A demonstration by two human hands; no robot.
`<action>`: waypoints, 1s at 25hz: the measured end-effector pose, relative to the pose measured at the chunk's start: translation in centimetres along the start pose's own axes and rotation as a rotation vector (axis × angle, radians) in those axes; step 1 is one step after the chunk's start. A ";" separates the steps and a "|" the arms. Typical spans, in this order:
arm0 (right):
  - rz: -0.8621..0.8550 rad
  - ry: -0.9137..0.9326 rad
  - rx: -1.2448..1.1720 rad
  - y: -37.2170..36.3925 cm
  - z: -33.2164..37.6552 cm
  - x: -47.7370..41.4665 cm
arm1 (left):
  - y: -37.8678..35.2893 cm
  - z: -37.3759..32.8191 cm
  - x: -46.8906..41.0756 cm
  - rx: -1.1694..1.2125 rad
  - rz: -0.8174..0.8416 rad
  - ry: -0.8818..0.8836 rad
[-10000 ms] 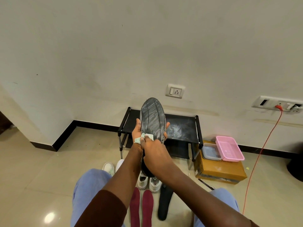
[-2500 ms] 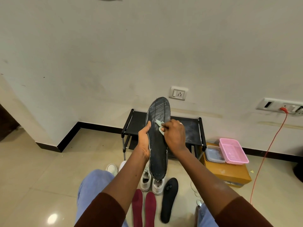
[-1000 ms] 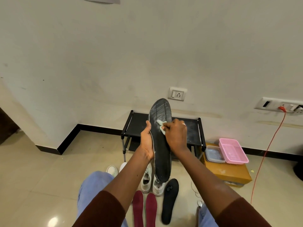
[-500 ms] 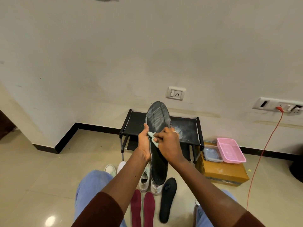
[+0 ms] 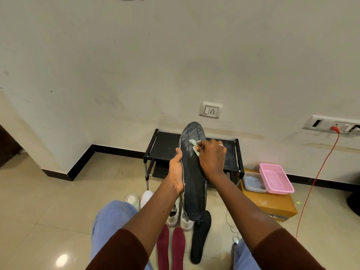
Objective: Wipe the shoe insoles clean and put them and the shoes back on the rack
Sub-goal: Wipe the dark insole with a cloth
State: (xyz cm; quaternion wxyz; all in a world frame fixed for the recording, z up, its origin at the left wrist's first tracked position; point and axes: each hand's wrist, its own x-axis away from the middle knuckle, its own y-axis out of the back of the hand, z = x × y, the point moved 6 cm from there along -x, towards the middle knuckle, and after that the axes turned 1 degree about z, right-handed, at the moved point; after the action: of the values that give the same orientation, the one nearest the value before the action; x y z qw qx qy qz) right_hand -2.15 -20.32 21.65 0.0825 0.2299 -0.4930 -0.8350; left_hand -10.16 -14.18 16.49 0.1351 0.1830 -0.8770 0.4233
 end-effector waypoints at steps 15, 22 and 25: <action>0.023 0.125 -0.041 -1.2 0.9 3.2 | 0.1 1.6 -0.2 0.034 0.007 0.077; 0.058 0.015 0.012 -0.9 0.9 -0.9 | -0.2 1.9 -0.4 0.012 0.016 0.094; 0.092 0.011 -0.072 -1.1 0.9 -0.6 | -0.1 1.6 -0.5 0.052 0.031 0.080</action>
State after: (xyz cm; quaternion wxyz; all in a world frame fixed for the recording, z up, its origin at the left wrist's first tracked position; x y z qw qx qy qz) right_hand -1.96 -18.82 21.26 0.1317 0.2083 -0.4723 -0.8463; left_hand -9.84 -15.44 15.39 0.1586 0.1561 -0.8623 0.4549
